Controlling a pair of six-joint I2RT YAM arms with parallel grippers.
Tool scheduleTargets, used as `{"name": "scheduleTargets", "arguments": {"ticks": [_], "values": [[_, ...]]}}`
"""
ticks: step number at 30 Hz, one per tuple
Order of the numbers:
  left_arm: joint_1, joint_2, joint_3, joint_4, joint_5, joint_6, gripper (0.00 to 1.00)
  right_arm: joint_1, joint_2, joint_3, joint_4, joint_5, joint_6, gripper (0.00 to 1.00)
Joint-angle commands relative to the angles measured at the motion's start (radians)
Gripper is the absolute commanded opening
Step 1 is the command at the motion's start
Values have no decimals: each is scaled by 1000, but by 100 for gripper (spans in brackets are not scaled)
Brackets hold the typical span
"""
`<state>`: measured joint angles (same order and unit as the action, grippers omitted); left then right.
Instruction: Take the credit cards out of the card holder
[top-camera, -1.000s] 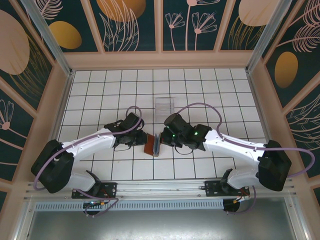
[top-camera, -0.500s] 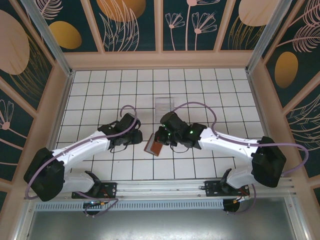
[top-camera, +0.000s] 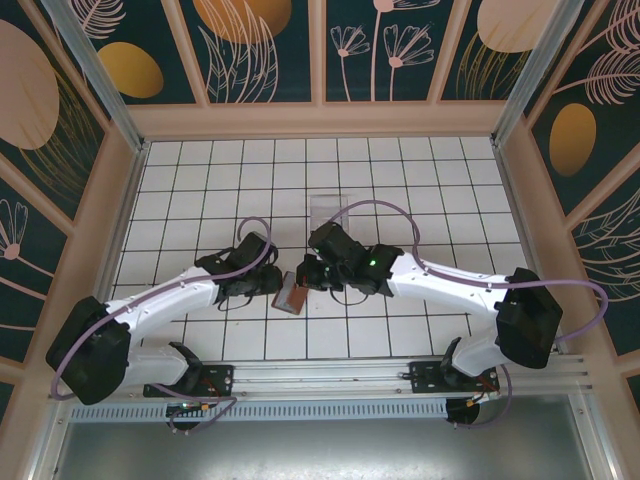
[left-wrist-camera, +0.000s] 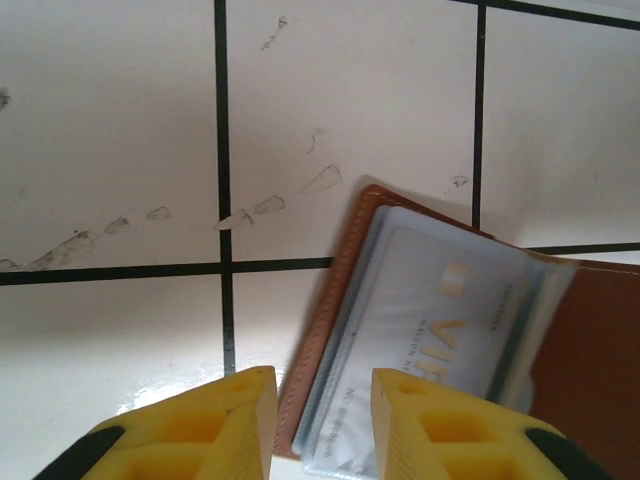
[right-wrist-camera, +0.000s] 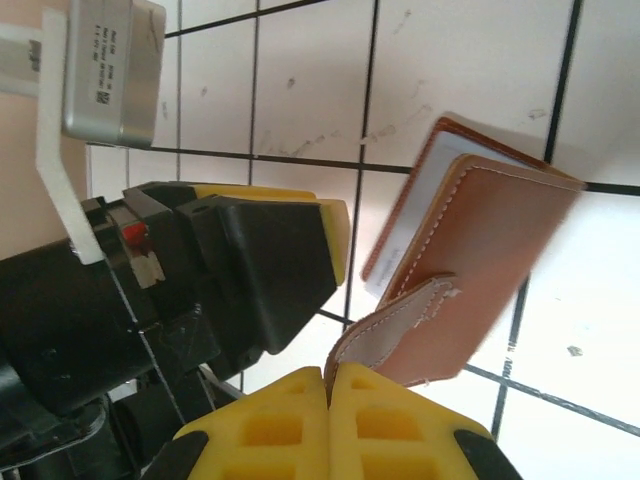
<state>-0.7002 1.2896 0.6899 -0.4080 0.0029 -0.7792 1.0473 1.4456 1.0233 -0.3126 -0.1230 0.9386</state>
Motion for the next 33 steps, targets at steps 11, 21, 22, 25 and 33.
{"name": "scheduleTargets", "arguments": {"ticks": [11,21,22,25,33], "values": [[4,100,69,26,102,18,31,-72,-106,-133,-107,88,33,0],[4,231,198,-28,129,-4,28,-196,-119,-162,-155,24,14,0],[5,241,213,-35,137,-3,28,-203,-122,-167,-163,30,8,0],[4,247,228,-26,147,-11,28,-222,-126,-177,-186,37,-9,0],[3,207,140,105,170,12,27,-231,-180,-286,-132,107,-43,0]]}}
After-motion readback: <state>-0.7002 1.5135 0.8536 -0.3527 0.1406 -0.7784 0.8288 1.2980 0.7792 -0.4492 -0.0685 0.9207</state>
